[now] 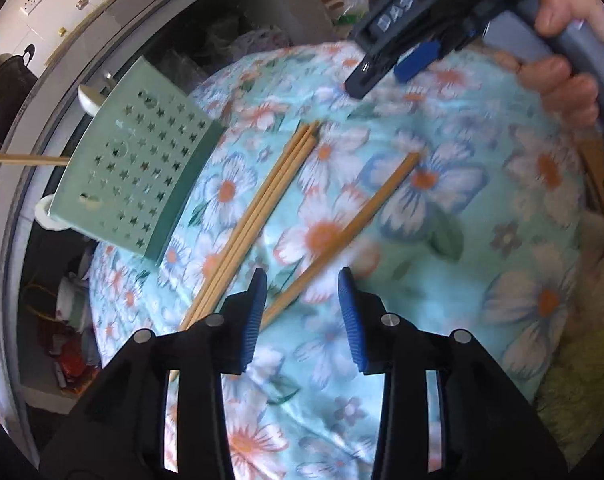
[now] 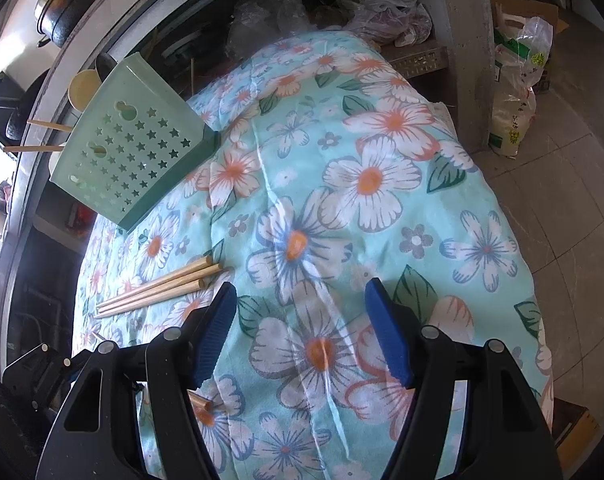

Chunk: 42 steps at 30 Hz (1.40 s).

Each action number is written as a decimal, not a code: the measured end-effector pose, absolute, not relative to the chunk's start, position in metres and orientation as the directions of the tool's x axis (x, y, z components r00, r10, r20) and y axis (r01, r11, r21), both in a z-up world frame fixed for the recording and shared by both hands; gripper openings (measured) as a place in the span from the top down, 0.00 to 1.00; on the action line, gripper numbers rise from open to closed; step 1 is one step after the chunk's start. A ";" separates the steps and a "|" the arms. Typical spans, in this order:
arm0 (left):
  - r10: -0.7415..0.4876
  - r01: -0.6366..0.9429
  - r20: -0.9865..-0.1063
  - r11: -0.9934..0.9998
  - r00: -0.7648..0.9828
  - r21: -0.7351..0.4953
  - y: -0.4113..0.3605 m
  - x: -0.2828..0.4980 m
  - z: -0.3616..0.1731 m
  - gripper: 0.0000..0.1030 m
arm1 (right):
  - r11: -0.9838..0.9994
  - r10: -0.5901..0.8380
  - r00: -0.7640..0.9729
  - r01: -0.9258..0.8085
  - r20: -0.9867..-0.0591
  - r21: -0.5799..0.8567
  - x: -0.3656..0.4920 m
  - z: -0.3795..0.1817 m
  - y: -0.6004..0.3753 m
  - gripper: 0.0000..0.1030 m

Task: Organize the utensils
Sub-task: 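Grasp a wooden chopstick with the left tool while the right tool grasps another chopstick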

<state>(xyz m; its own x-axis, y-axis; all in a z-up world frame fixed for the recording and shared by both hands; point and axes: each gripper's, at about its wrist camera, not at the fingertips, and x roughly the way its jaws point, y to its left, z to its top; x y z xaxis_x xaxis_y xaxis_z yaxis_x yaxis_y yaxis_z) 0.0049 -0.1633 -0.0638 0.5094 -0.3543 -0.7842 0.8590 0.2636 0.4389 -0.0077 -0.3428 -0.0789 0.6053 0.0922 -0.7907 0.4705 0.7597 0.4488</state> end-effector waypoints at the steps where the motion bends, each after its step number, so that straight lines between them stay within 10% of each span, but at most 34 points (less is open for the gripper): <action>1: -0.370 0.867 -0.786 0.256 0.496 0.427 -0.168 0.005 -0.062 0.66 | 0.758 0.094 0.604 0.472 -0.791 0.450 -0.008 -0.080 -0.343 0.37; 25: -0.449 0.797 -0.694 0.072 0.563 0.600 -0.211 -0.049 -0.077 0.88 | 0.710 0.153 0.633 0.464 -0.759 0.530 -0.008 -0.086 -0.349 0.25; 42: -0.429 0.672 -0.520 0.525 0.739 0.522 -0.164 0.011 0.030 0.93 | 0.670 0.243 0.716 0.365 -0.655 0.647 -0.013 -0.065 -0.341 0.32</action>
<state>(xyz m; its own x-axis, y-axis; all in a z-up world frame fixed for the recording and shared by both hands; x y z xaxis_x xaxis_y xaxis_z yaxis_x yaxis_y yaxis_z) 0.0111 -0.1636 0.0297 0.7390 -0.4288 -0.5197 0.6720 0.5252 0.5222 -0.0134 -0.3408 -0.0649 0.7157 0.2427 -0.6549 0.3649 0.6696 0.6469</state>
